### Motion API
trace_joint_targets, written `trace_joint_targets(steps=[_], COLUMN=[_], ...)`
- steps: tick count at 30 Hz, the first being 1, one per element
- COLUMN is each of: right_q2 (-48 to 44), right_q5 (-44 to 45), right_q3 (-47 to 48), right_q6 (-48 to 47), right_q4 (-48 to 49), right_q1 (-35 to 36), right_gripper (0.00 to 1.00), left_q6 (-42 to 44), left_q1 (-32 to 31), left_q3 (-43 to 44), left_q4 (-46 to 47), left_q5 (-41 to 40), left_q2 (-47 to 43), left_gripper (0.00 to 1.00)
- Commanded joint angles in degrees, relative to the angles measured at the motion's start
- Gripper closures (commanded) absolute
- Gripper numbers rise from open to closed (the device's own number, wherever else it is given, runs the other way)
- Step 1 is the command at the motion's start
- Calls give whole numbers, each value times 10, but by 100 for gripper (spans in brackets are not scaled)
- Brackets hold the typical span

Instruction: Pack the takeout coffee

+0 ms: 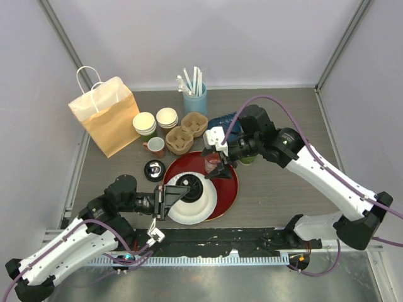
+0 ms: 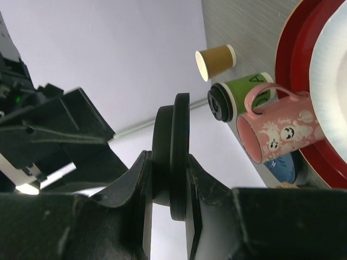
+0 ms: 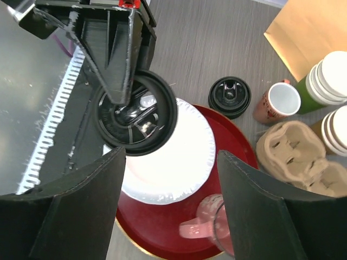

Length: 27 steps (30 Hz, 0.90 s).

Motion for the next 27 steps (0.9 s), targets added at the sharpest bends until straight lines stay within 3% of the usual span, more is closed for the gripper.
trace_joint_targets(steps=[1, 11, 17, 27], right_q2=[44, 137, 149, 191], right_q5=[-9, 2, 11, 27], right_q3=[66, 174, 179, 210], right_q6=[-127, -205, -202, -186], right_q4=[-45, -164, -150, -144], right_q1=[20, 73, 97, 113], right_gripper=[28, 35, 36, 46], left_q6=[269, 264, 259, 257], left_q1=[-1, -1, -1, -1], left_q3=[-7, -6, -2, 0], left_q4=[8, -4, -4, -4], left_q5=[66, 73, 71, 71], left_q2=[-7, -16, -14, -12], left_gripper=[100, 100, 100, 100])
